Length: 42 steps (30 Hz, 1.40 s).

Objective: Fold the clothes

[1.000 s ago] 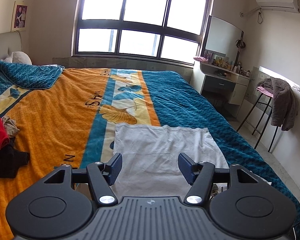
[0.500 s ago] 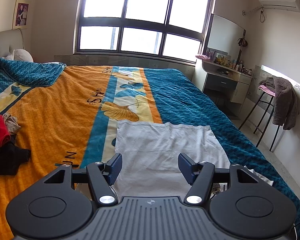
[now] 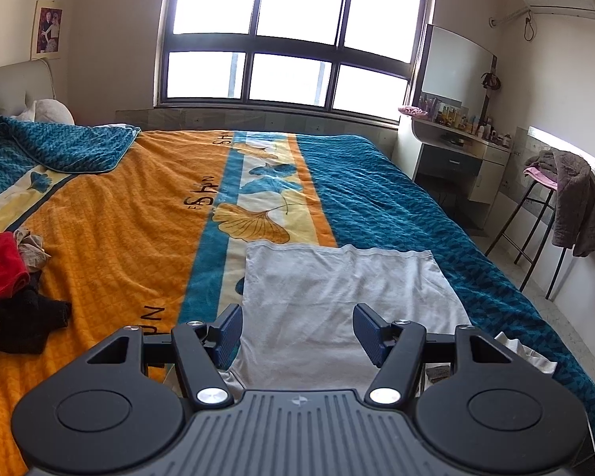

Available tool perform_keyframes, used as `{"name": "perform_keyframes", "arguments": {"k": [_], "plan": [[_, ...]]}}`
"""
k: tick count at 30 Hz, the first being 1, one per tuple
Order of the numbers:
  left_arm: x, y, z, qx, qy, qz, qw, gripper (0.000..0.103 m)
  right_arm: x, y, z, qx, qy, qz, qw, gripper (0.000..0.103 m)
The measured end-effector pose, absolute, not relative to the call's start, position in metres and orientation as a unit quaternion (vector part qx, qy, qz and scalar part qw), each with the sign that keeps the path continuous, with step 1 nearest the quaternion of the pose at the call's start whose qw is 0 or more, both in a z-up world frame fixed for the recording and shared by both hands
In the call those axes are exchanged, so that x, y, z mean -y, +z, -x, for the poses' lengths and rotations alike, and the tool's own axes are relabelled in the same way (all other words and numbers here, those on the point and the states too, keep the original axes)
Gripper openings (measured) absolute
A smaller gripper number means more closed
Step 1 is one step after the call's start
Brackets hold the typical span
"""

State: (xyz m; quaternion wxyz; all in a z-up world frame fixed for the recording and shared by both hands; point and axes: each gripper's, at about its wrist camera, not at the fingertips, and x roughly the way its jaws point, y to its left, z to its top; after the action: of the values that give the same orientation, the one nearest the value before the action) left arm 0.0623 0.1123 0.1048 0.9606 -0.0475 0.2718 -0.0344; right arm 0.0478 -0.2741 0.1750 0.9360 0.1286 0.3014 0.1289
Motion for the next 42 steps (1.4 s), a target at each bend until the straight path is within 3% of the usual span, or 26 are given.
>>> {"name": "perform_keyframes", "arguments": {"k": [10,11,12,13,16,18,22,26,27,28,32,35,36,37,40,42], "plan": [[-0.139,0.058,-0.157,-0.297,0.011,0.060,0.953,0.057,0.300,0.124,-0.132,-0.327,0.094,-0.195,0.920,0.081],[-0.142,0.049,-0.168,-0.304,0.023,0.061,0.951,0.050,0.304,0.113,-0.145,-0.330,0.084,-0.203,0.918,0.080],[-0.143,0.041,-0.176,-0.308,0.027,0.061,0.949,0.040,0.307,0.105,-0.153,-0.331,0.075,-0.207,0.917,0.076],[-0.143,0.033,-0.182,-0.311,0.029,0.061,0.948,0.040,0.311,0.094,-0.164,-0.333,0.065,-0.211,0.917,0.063],[-0.136,0.008,-0.210,-0.326,0.000,0.082,0.942,0.038,0.313,0.057,-0.201,-0.346,0.054,-0.221,0.910,0.037],[-0.123,-0.012,-0.236,-0.341,-0.029,0.109,0.933,0.033,0.308,0.029,-0.226,-0.361,0.055,-0.235,0.901,0.034],[-0.084,-0.054,-0.290,-0.373,-0.085,0.139,0.914,0.032,0.260,-0.041,-0.293,-0.414,0.126,-0.287,0.855,0.034],[-0.070,-0.090,-0.328,-0.399,-0.070,0.102,0.908,0.032,0.218,-0.097,-0.339,-0.460,0.164,-0.284,0.825,0.034],[-0.071,-0.098,-0.335,-0.403,-0.053,0.078,0.910,0.026,0.213,-0.108,-0.347,-0.469,0.158,-0.270,0.826,0.026],[-0.072,-0.105,-0.341,-0.406,-0.036,0.054,0.911,0.025,0.217,-0.114,-0.350,-0.468,0.135,-0.254,0.836,0.001],[-0.114,-0.100,-0.350,-0.367,0.104,0.002,0.924,0.023,0.284,-0.112,-0.345,-0.377,-0.020,-0.240,0.895,0.000],[-0.140,-0.085,-0.349,-0.340,0.130,0.036,0.931,0.019,0.334,-0.108,-0.338,-0.345,-0.121,-0.279,0.888,0.001],[-0.141,-0.078,-0.348,-0.326,0.120,0.047,0.937,0.020,0.333,-0.101,-0.335,-0.318,-0.124,-0.289,0.894,0.010],[-0.136,-0.073,-0.349,-0.314,0.091,0.054,0.943,0.020,0.332,-0.094,-0.333,-0.291,-0.125,-0.299,0.900,0.010],[-0.103,-0.068,-0.367,-0.309,-0.037,0.064,0.948,0.027,0.309,-0.083,-0.344,-0.252,-0.062,-0.317,0.912,0.010],[-0.077,-0.081,-0.386,-0.327,-0.094,0.056,0.939,0.038,0.275,-0.088,-0.373,-0.283,0.045,-0.318,0.904,0.010]]}}
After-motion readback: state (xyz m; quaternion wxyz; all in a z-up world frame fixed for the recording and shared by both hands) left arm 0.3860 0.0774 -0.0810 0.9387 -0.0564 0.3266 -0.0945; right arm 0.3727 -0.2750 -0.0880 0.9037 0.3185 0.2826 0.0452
